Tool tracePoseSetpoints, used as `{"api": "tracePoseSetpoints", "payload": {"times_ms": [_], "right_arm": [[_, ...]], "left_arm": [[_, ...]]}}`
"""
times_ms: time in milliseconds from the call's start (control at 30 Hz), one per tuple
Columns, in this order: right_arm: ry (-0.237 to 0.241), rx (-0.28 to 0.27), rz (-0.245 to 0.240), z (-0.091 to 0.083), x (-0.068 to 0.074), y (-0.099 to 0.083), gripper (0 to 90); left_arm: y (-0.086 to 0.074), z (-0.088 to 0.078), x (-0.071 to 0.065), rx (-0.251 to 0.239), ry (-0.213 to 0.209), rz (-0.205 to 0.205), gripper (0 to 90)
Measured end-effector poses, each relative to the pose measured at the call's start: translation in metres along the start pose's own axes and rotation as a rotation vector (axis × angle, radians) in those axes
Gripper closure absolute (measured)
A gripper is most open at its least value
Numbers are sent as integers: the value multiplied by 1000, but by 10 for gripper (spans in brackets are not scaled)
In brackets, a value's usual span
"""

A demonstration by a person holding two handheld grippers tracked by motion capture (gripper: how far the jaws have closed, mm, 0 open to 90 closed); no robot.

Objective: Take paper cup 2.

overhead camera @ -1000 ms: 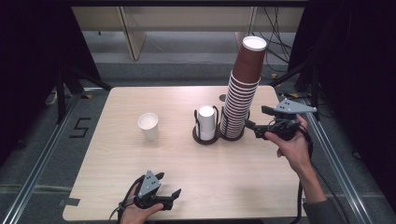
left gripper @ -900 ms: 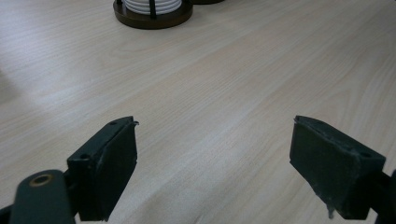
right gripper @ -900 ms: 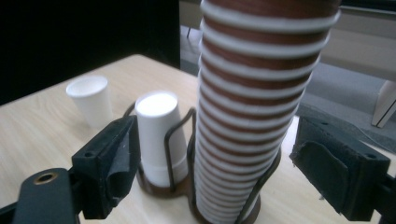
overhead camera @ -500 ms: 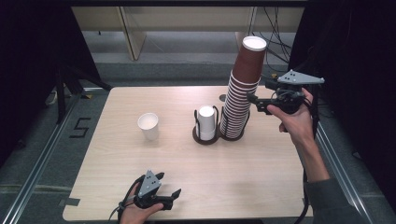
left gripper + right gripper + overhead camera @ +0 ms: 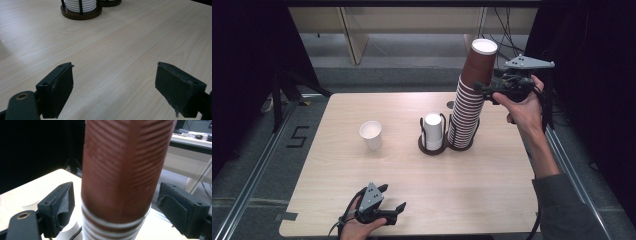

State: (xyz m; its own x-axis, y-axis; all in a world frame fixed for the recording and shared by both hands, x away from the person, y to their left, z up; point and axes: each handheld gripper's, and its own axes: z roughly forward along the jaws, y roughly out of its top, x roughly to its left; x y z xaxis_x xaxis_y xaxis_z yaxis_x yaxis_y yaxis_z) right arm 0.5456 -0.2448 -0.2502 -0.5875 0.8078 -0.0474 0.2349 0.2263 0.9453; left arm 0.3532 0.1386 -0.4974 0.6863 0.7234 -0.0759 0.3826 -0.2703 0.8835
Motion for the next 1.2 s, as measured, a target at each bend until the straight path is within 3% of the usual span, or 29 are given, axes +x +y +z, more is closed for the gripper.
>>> {"api": "tracePoseSetpoints", "payload": {"times_ms": [333,400,667,967,1200], "right_arm": [[-8,-3,33,18,-3,19,143],[-4,4,58,23,-3,22,128],[-2,-1,70,34,-4,22,129],[-9,21,57,32,-4,28,144],[-2,-7,89,26,-5,37,155]], "left_arm": [[0,0,-1,1,-3,0,149],[1,-1,-2,-5,-3,-4,149],[1,-2,-2,6,-1,8,149],[1,0,-2,-4,-6,0,149],[0,0,-1,8,-1,7,149]]}}
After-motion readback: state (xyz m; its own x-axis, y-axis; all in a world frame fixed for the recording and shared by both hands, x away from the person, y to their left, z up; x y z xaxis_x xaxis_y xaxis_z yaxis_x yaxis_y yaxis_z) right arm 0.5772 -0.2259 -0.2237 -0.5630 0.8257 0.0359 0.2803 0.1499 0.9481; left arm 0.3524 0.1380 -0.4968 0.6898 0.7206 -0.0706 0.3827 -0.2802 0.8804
